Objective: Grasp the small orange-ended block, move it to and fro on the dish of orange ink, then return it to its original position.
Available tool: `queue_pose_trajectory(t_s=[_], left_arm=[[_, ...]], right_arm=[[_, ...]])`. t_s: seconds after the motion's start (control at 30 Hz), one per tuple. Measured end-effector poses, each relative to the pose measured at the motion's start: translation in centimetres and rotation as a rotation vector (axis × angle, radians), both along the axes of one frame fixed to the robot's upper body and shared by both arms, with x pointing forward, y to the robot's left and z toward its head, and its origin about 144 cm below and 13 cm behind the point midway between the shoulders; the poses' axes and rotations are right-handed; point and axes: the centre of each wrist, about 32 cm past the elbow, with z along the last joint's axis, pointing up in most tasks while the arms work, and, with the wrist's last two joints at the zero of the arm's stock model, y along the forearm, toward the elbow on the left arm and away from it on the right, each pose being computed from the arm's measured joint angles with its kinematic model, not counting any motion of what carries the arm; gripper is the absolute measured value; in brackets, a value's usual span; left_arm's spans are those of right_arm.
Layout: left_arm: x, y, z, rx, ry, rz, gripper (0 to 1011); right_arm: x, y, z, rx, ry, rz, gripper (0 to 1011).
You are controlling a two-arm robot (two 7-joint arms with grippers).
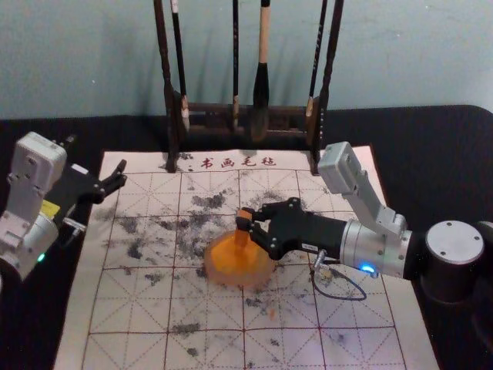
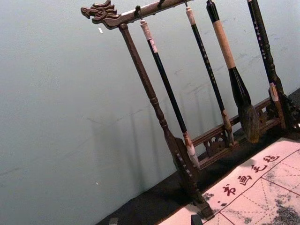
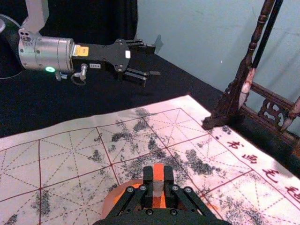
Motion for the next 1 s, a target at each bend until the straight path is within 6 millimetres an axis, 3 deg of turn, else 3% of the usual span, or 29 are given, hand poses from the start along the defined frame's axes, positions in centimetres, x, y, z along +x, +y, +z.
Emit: queue_pose_trajectory(t_s=[1.0], left_arm=[[0.00,0.00,0.00,0.000,0.000,0.000,1001]], right_arm=[[-0.07,0.53,-0.55,-0.016,0.005,-0.013,126]])
